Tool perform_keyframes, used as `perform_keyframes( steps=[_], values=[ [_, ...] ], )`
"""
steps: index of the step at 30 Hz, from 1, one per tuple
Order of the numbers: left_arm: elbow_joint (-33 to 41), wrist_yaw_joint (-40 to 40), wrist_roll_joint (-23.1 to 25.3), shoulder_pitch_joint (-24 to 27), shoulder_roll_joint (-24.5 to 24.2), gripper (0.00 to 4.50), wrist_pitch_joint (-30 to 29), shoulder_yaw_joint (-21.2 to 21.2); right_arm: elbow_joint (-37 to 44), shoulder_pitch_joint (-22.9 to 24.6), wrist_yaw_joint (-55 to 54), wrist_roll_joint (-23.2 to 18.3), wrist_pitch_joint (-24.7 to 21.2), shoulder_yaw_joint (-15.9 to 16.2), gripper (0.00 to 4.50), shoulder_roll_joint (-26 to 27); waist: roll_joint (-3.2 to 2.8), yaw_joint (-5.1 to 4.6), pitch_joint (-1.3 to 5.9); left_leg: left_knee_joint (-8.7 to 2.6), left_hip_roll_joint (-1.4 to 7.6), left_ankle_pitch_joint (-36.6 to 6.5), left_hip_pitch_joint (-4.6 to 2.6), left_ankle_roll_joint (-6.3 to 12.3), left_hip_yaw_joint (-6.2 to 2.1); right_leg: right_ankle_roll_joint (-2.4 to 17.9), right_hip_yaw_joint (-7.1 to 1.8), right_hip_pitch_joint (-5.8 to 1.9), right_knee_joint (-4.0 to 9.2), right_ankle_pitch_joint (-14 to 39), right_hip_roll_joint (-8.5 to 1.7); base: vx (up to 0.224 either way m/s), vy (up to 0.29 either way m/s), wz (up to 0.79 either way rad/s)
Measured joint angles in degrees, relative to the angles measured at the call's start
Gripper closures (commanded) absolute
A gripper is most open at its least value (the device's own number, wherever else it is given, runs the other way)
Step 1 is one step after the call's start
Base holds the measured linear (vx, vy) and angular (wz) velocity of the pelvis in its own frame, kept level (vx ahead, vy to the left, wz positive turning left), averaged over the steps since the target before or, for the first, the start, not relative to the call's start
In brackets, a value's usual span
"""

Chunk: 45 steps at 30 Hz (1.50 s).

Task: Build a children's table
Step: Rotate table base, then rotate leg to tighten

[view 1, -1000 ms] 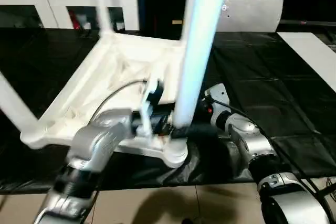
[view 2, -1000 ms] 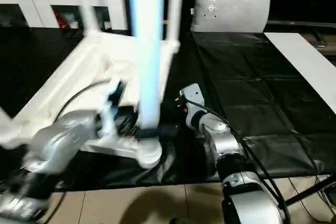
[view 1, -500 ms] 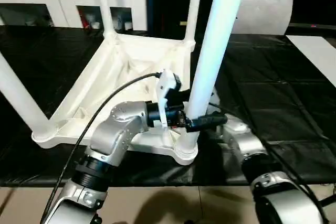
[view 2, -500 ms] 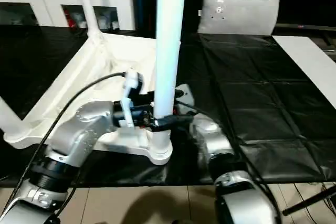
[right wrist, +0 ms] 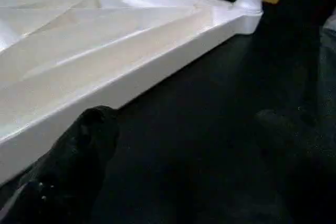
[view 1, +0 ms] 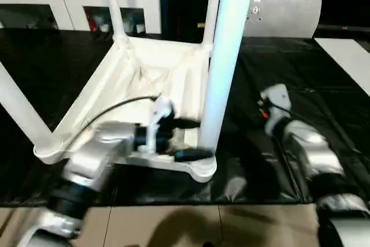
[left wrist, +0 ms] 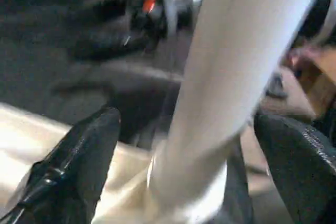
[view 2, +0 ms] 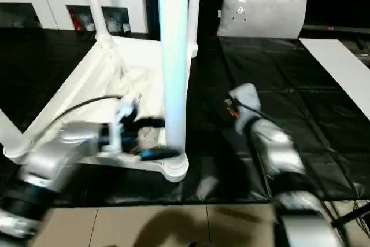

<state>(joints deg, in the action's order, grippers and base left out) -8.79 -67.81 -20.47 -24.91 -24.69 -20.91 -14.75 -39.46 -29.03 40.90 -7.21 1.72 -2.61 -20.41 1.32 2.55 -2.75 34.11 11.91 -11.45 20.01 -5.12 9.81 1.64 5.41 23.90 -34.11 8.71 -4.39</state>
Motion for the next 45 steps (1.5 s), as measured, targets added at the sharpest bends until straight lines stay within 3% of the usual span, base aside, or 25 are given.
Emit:
perform_keyframes(
  steps=[8,18,26,35,45],
  values=[
    [-6.76,-3.92,7.39,-2.88,-4.18,0.64,6.25,-4.47,14.89,8.46,12.35,-4.36,-5.54,0.92,0.00,-8.57,-0.18,1.01,-0.04,-0.01,-0.01,-0.01,0.00,0.01,-0.04,-0.07,0.01,-0.05,0.06,0.04,0.00,0.000,0.000,0.00],
    [-11.02,-8.17,10.15,-6.29,-4.31,1.35,8.46,-7.58,27.75,16.34,20.60,-8.49,-10.51,1.10,0.00,-14.66,-0.78,1.17,0.00,0.00,-0.01,0.00,-0.05,0.01,-0.07,-0.09,0.03,-0.11,0.08,0.05,-0.01,0.000,0.000,0.00],
    [-15.57,-8.91,12.95,-7.37,-4.64,2.06,11.52,-8.13,36.98,21.80,24.60,-11.28,-14.31,1.69,0.00,-16.32,-1.30,1.35,-0.03,0.00,-0.02,0.00,-0.04,0.01,-0.10,-0.11,0.10,-0.16,0.17,0.07,-0.01,0.000,0.000,0.00],
    [-20.82,-9.41,15.79,-9.11,-4.43,2.71,13.89,-9.35,40.87,24.93,25.81,-12.48,-16.13,2.59,0.00,-18.02,-1.42,2.13,-0.02,0.00,-0.01,-0.01,-0.01,0.03,-0.13,-0.13,0.16,-0.26,0.42,0.07,-0.01,0.000,0.000,0.00],
    [-23.71,-9.45,17.06,-9.57,-3.64,3.34,16.64,-9.65,41.04,24.90,25.85,-12.90,-16.56,2.59,0.00,-18.62,-1.42,2.50,-0.02,0.00,-0.02,0.00,-0.06,0.03,-0.12,-0.14,0.17,-0.33,0.47,0.06,-0.01,0.000,0.000,0.00]
  ],
)
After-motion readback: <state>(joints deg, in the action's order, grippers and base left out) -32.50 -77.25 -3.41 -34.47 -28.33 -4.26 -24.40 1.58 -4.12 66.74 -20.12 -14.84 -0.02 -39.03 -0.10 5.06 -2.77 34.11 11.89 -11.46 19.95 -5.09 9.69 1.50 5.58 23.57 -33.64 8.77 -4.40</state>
